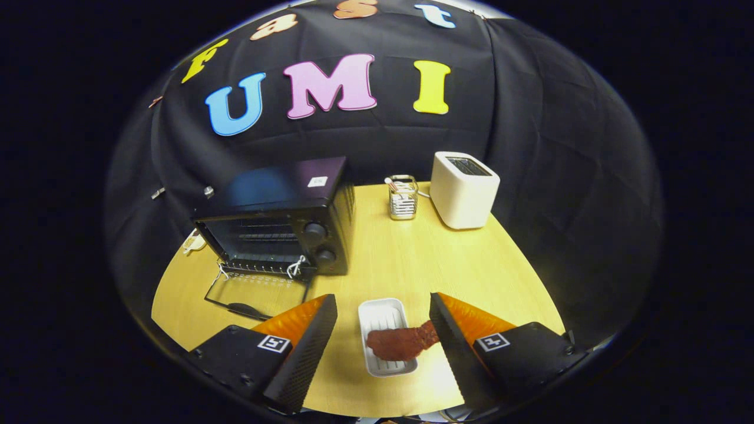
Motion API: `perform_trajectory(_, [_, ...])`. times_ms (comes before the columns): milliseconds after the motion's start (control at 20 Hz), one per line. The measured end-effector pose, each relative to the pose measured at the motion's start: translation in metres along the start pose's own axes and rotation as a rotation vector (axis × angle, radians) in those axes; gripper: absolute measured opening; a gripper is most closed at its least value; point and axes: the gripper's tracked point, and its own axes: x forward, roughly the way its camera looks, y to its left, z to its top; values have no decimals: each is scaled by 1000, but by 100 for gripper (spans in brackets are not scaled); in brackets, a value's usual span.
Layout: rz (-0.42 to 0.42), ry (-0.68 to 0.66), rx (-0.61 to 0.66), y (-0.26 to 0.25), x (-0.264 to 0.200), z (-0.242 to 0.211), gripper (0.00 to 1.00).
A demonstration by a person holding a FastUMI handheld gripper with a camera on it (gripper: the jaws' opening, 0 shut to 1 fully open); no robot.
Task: Open the toaster oven, put the food inside, and close the toaster oven door.
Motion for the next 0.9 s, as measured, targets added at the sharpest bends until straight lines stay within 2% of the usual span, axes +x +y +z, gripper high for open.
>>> perform_trajectory(300, [82,137,71,-41,26,-38,99])
perform_trajectory(500, [169,248,128,-46,42,-70,97])
perform_trajectory(650, [228,281,169,-45,49,-76,96])
perform_trajectory(800, [280,286,199,-41,55,-75,84])
perform_trajectory(850, [293,296,211,-38,57,-76,74])
perform_trajectory(900, [296,319,222,-38,54,-82,69])
